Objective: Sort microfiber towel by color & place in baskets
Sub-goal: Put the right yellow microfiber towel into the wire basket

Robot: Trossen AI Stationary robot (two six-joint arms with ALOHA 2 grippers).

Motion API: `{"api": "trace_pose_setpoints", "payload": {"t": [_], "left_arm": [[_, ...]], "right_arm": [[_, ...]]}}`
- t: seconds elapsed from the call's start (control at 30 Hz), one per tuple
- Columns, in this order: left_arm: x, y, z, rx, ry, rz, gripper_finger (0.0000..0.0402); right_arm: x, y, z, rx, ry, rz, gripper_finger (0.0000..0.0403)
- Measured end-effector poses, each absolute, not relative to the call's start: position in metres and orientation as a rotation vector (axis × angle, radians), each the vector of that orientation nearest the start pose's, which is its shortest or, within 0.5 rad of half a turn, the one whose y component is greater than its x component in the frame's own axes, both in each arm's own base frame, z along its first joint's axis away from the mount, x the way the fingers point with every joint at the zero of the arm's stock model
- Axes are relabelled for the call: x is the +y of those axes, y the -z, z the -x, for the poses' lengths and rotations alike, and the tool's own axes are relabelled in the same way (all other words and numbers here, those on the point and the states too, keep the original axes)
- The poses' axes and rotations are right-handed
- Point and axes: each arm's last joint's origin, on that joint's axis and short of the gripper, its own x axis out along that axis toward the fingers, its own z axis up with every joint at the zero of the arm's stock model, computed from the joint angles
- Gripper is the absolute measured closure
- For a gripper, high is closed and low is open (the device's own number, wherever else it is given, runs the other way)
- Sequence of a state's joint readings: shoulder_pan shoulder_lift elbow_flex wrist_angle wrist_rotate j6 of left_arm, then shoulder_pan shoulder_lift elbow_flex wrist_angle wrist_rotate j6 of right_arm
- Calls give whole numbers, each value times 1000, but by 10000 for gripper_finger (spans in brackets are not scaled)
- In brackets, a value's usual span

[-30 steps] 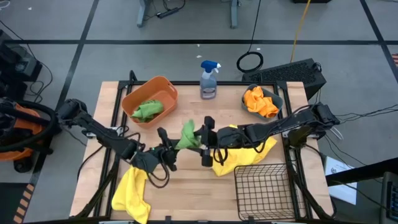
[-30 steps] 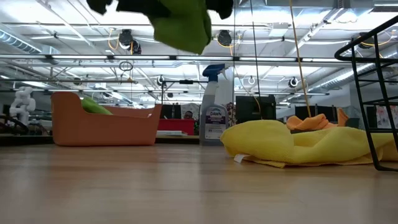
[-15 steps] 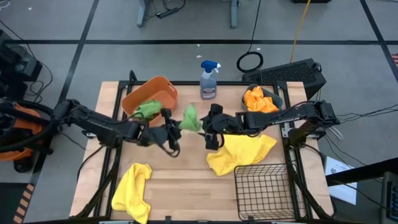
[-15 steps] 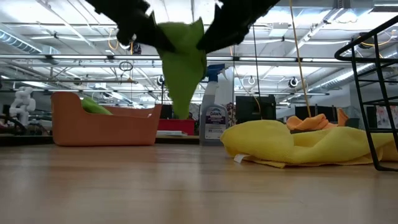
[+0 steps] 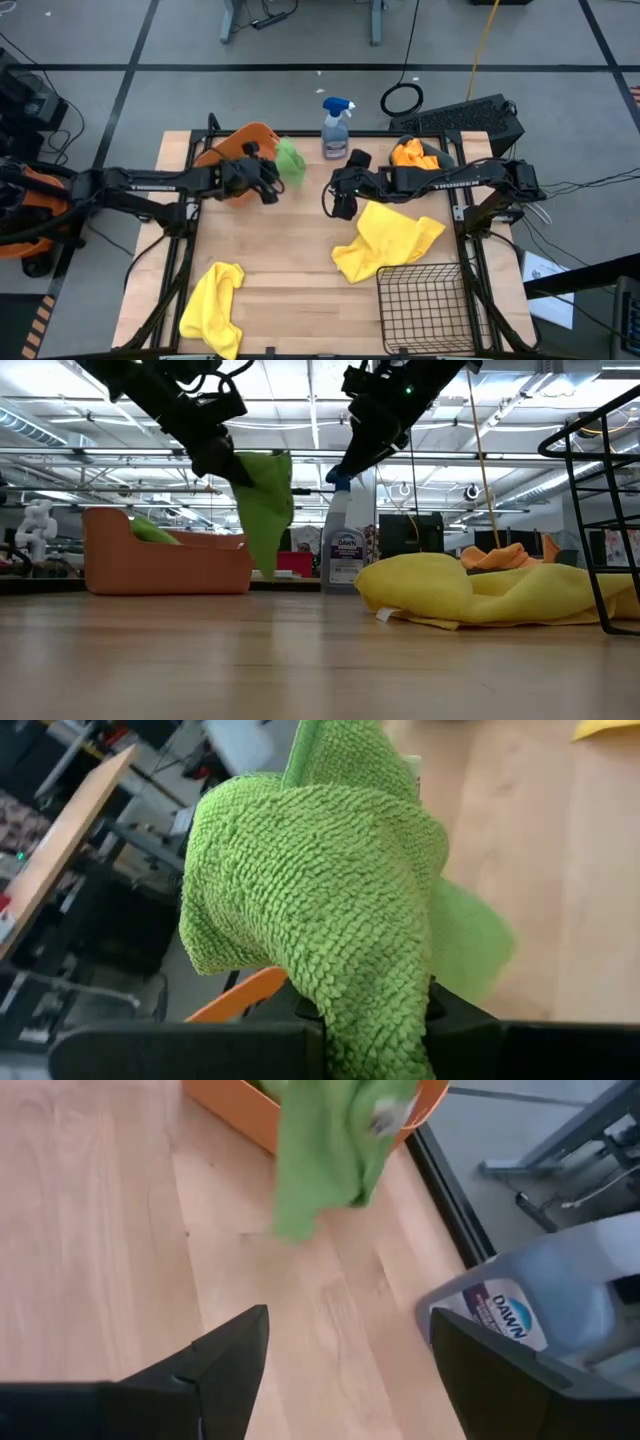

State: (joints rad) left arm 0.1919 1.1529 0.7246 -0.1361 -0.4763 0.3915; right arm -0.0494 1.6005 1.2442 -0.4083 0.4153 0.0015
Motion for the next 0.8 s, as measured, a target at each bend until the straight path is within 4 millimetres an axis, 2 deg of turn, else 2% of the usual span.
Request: {"api": "trace_pose_setpoints", "payload": {"t": [0.17, 0.33, 0.47, 0.8], "left_arm": [[66, -262, -211, 704, -604, -464, 358], [72, -277, -185, 749, -834, -540, 357], [76, -283, -171, 749, -905, -524, 357], [91, -267, -164, 815, -915, -375, 356]], "right_arm": [[-23, -272, -345, 752, 440, 105, 133], [-13, -273, -346, 745, 421, 94, 133], [-6, -273, -346, 739, 406, 90, 133], [6, -273, -346, 729, 389, 64, 133]]}}
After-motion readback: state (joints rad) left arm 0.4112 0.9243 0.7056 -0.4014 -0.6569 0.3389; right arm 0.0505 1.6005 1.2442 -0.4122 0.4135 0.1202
